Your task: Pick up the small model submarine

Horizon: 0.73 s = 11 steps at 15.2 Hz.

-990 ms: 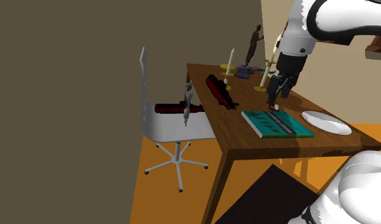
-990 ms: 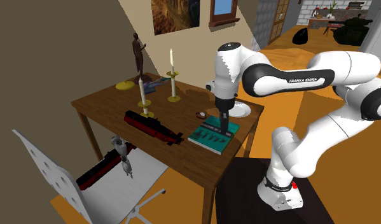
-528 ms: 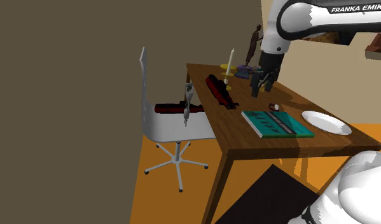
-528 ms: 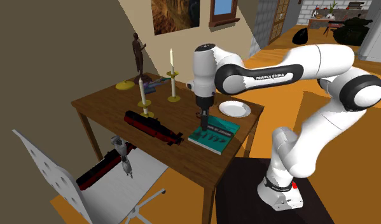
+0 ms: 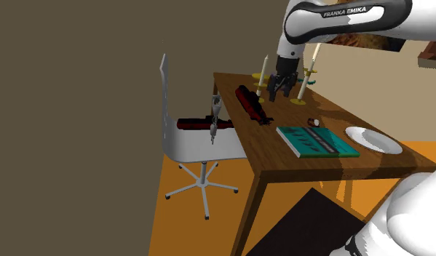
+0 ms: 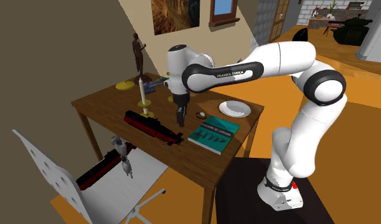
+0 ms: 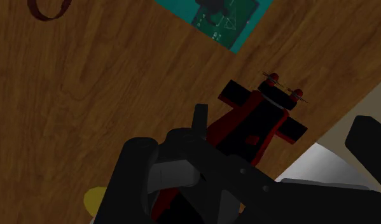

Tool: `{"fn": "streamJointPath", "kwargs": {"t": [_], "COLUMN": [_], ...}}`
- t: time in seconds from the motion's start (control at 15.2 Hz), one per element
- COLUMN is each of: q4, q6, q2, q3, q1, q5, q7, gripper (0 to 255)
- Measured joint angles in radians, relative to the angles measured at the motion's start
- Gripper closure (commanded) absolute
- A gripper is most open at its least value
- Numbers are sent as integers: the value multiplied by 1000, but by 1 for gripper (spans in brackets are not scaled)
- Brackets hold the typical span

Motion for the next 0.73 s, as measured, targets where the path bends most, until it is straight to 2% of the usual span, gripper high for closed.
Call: {"fn": "streamJointPath", "kwargs": {"t": [0.4, 0.73], "q4": [233, 496], "q6": [8, -36], "q2": [236, 450], "q3": [-28, -40], "q1": [-16, -45], "q5": [41, 86], "q7": [-57, -103], "gripper": [0, 0]}}
